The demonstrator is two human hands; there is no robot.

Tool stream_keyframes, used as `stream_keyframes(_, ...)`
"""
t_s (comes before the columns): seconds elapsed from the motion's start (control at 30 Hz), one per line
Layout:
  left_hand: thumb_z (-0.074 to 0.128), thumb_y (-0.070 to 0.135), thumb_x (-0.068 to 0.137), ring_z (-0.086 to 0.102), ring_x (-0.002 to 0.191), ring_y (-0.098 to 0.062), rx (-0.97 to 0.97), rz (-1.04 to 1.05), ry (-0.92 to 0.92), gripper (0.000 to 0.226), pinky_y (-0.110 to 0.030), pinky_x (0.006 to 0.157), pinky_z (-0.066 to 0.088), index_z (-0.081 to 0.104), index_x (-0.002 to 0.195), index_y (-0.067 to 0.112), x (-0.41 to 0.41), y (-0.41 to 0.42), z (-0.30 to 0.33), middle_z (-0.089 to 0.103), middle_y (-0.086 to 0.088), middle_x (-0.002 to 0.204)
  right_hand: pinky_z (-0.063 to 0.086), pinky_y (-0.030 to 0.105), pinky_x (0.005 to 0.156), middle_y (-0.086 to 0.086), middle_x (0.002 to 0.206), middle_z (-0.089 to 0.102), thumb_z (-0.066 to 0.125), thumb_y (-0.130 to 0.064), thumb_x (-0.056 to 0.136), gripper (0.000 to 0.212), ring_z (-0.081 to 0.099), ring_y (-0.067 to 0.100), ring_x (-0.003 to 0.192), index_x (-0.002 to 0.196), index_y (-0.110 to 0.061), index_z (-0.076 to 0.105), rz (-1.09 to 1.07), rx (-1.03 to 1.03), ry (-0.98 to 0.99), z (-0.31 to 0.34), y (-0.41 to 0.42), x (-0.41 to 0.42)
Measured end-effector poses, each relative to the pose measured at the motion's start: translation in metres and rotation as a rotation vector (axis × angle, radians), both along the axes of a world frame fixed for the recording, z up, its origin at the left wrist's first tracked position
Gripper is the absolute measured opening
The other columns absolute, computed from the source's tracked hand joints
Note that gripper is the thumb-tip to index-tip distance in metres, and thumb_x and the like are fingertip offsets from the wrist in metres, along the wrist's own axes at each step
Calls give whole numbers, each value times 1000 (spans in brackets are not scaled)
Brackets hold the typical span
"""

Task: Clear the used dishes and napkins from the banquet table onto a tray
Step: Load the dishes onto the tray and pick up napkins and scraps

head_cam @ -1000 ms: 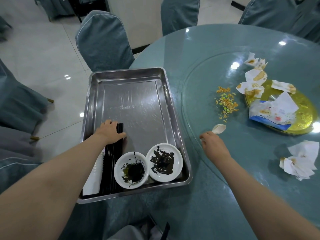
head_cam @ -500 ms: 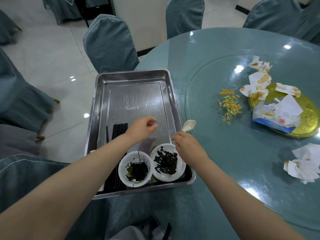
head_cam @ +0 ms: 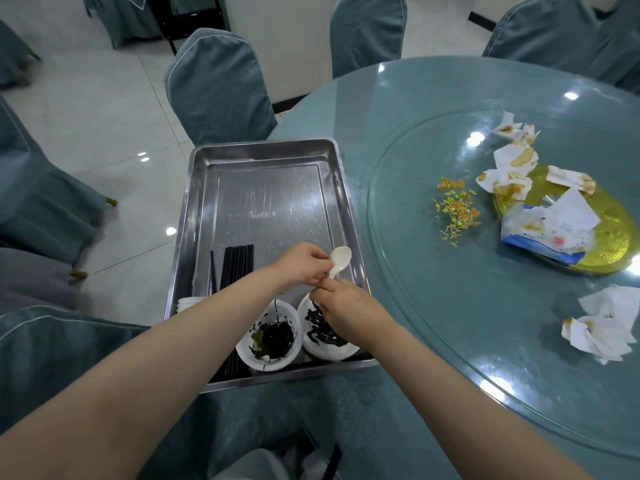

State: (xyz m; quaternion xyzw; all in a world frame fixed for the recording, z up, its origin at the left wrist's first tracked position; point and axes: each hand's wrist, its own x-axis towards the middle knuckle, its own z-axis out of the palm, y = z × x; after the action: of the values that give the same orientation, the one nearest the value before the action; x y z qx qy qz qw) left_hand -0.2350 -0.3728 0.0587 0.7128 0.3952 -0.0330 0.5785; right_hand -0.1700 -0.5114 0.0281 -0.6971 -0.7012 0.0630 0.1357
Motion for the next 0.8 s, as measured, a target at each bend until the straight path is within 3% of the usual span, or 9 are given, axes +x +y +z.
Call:
stream_keyframes(0.17,56,4,82,56,63,-17,118,-41,87,18,-28,63,51,67,96,-1,1,6,-4,61,-8,71,50,32,58,1,123,61,64,0,78,37,60,26,91,112,-15,66,33,-1,19,6,-2,-3)
stream_keyframes(0.3,57,4,84,62,70,-17,159,-36,109,18,-24,62,54,66,100,2,-1,18,-6,65,-9,83,54,38,68,-2,137,52,53,-5,86,41,61,27,97,125,-18,57,-37,38,187,12,-9,-3)
stream_keyframes(0.43,62,10,85,67,84,-19,298,-132,182,17,-34,76,58,66,102,14,-8,35,-11,67,-2,95,52,29,79,-10,128,54,49,-7,90,40,57,14,107,126,-22,56,-238,81,309,8,-29,10)
stream_keyframes(0.57,61,16,85,61,87,-17,490,-351,344,19,-30,77,50,67,103,17,-20,47,-19,67,1,101,50,27,83,-10,121,56,48,-9,92,33,56,10,102,122,-21,56,-385,32,364,0,-49,24)
stream_keyframes(0.67,59,17,85,61,91,-16,521,-477,458,20,-29,80,50,67,103,21,-30,50,-26,67,3,105,50,29,82,-10,122,56,48,-10,93,34,56,7,98,124,-21,56,-476,3,390,-3,-62,31)
stream_keyframes(0.8,58,12,85,62,93,-17,517,-572,531,24,-29,80,53,69,105,19,-38,49,-30,67,2,105,44,21,85,-7,122,58,50,-7,92,37,57,9,100,126,-18,58,-559,-7,404,-8,-75,38)
